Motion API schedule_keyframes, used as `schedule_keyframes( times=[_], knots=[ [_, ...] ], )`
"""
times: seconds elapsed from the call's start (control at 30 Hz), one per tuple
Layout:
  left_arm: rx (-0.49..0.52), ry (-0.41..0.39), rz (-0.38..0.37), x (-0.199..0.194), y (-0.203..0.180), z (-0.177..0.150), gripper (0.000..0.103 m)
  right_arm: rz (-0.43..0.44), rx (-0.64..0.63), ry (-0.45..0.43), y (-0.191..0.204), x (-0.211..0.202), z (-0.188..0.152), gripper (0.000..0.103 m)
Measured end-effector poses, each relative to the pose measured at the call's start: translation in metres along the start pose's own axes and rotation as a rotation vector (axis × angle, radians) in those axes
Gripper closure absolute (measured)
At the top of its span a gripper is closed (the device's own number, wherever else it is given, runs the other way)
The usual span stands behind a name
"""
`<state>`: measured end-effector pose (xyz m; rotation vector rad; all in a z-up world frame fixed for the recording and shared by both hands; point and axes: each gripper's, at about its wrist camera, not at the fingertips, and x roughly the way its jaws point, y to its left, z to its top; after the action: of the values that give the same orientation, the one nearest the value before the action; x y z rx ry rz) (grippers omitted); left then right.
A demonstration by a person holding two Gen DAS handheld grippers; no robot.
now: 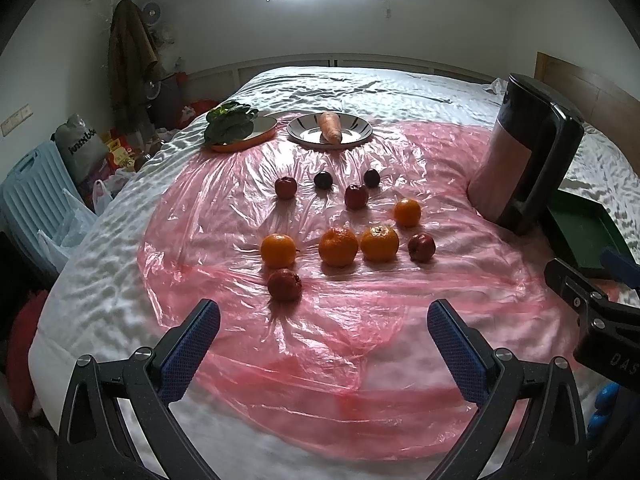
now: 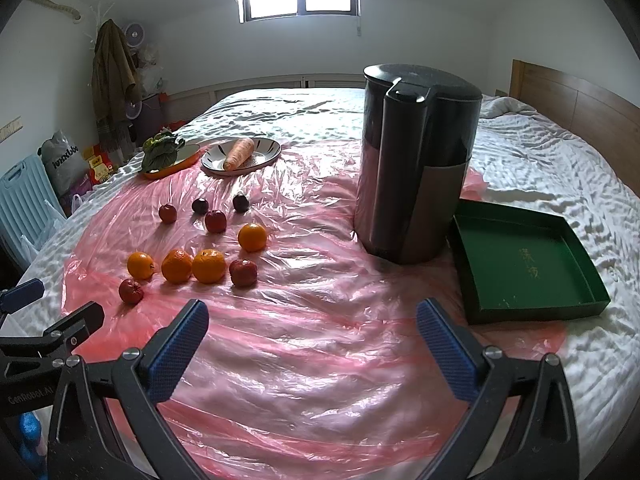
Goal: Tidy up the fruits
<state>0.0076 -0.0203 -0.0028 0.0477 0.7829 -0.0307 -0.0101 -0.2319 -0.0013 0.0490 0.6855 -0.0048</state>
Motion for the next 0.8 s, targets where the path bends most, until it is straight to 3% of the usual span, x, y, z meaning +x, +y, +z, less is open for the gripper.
schedule_keyframes(
  times=[0.8],
  knots=[
    [-0.010,0.000,-0.005,0.0000,-0.0027,0.0008,0.001,-0.001,0.001,0.003,0.0008,0.0016,-0.0031,0.000]
  ],
)
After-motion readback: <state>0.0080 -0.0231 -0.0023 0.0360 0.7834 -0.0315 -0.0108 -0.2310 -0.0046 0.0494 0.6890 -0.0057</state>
